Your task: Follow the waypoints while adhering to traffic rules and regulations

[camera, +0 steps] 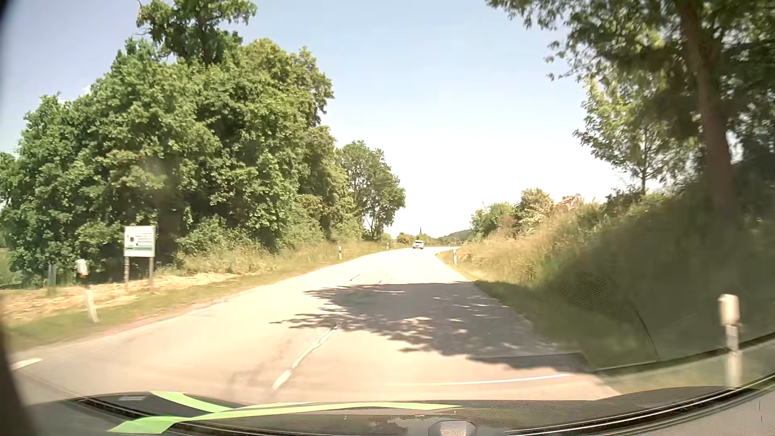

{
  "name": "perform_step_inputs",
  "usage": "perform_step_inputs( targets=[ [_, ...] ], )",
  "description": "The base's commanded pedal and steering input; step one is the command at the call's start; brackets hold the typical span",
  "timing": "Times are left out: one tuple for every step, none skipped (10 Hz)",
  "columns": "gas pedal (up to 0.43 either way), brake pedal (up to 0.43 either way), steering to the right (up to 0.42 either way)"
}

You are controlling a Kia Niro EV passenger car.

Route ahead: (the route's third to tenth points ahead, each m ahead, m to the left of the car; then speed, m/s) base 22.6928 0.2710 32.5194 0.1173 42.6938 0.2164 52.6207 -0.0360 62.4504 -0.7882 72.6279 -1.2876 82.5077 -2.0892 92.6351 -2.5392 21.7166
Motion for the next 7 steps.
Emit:
perform_step_inputs(
  targets=[
    [0.039, 0.000, -0.001],
    [0.047, 0.000, 0.000],
    [0.047, 0.000, -0.001],
    [0.047, 0.000, -0.001],
    [0.067, 0.000, -0.001],
    [0.087, 0.000, 0.003],
    [0.098, 0.000, 0.006]
  ],
)
